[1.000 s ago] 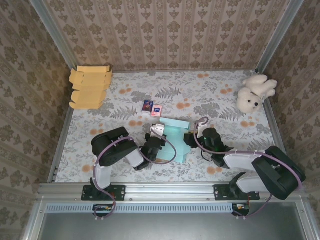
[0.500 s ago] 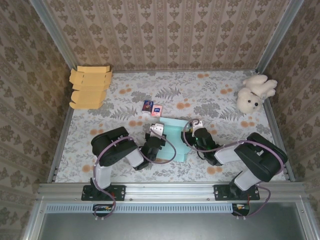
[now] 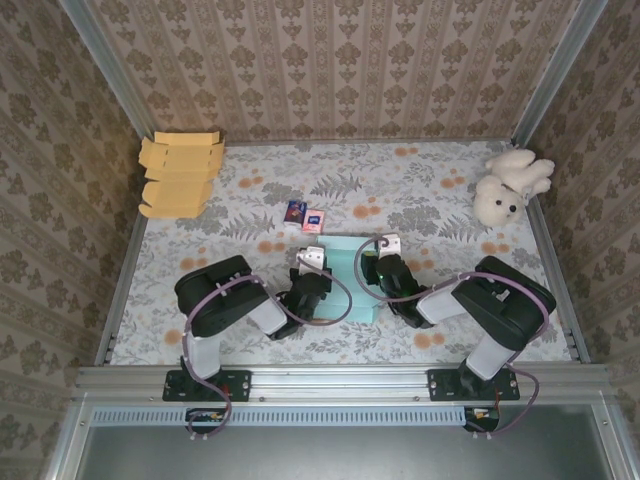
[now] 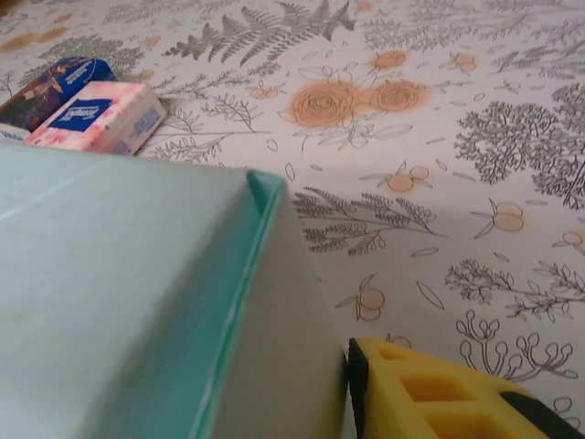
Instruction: Fold the paper box
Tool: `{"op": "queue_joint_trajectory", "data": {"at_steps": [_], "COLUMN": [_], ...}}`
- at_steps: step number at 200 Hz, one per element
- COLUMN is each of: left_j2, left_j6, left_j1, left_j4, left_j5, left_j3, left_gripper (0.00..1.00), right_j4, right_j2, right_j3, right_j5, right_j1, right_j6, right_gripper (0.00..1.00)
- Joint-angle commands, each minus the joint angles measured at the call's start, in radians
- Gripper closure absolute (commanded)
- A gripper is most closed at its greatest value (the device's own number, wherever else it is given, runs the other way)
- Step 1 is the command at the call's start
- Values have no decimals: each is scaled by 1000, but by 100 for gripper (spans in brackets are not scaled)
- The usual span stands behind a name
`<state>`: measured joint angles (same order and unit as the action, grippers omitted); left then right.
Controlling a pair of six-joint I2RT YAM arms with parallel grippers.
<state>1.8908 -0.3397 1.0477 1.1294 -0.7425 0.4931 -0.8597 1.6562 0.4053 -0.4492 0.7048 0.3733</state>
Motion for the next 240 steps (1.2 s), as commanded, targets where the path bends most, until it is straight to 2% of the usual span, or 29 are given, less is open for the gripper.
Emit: {"op": "queue_joint_trajectory", "data": {"at_steps": [1,65,90,119,146,194,222,240], "left_j2": [-34,-51,-65,-78,-81,-103,-104,-101], "left_j6": [-104,-186,-226,-262,-249,-240,-240,-240], "left_j1": [5,-6,-6,4,11,9,9,10], "left_j4": [-228,-399,-440,-491,-484,-491,-512,-518], "left_j5": [-75,-105,-106,-86,-67,-83,-90,-90], "left_j3": [17,68,74,89,90,77,88,96], "left_gripper": [100,100,100,100,100,100,100,100], "right_j4": [29,81,193,174,31,-100,-107,-129], "right_j2": [0,-90,-109,-56,22,74,90,104], "right_j3": [13,-30,2,37,49,44,70,84], "right_j5": [-62,23,-99,-180,-91,147,234,243], "right_j1": [10,10,10,10,-1,-101,-102,-102], "right_j6": [2,1,34,10,-107,-212,-269,-276], "right_gripper": [62,64,74,71,64,59,57,57]}}
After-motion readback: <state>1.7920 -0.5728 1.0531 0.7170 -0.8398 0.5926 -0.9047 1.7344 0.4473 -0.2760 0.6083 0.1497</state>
